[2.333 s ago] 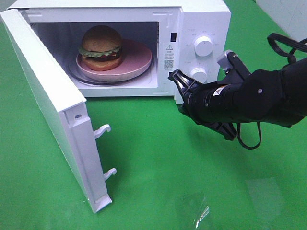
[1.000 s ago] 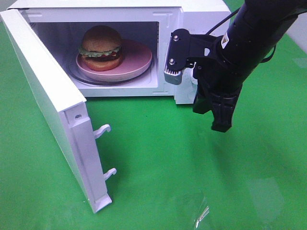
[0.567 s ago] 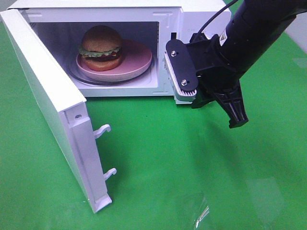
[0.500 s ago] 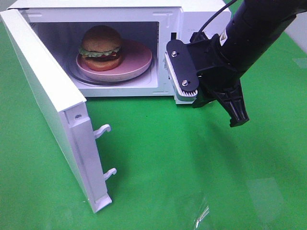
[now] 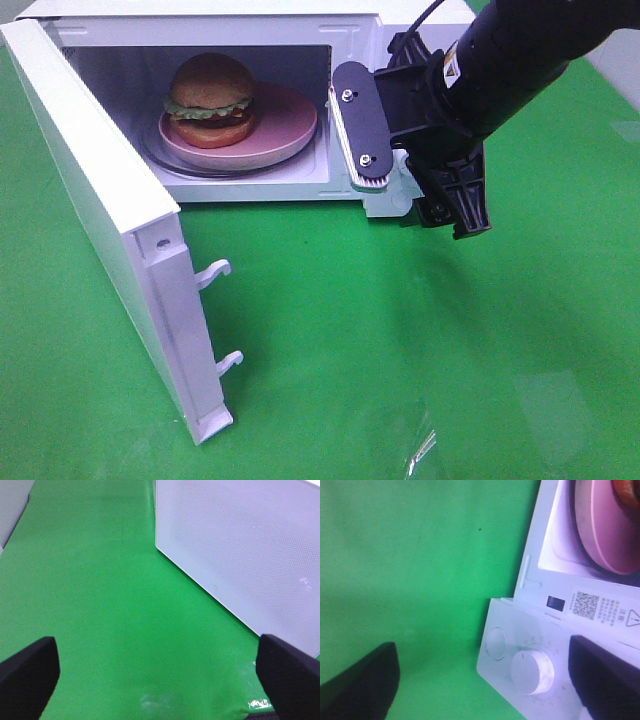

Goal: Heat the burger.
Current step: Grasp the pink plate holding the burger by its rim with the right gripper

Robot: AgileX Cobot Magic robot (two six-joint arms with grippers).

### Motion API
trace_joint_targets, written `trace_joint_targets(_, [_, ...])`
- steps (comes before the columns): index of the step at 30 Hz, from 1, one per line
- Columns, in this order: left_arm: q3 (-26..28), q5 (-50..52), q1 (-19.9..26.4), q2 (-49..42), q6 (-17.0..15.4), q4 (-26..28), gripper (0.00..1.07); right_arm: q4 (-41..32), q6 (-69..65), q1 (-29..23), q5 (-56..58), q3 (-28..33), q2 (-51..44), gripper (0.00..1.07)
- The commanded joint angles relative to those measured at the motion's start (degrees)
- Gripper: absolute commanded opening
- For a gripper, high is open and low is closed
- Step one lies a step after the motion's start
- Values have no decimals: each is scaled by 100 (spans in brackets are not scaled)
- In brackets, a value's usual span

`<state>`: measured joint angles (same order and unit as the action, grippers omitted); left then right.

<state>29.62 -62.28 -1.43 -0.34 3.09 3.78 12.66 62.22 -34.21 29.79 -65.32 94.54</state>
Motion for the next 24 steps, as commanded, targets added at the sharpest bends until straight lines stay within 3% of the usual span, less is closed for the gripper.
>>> trace_joint_targets(1, [6,92,0,-86,0,52,101,241,-155,0,-126,-57,0,92])
trace_joint_targets(11, [6,92,0,-86,0,52,101,344,-481,0,-682,-86,183,91])
trace_joint_targets(24, [6,92,0,-86,0,52,101,441,-791,-138,-900,-785,997,89])
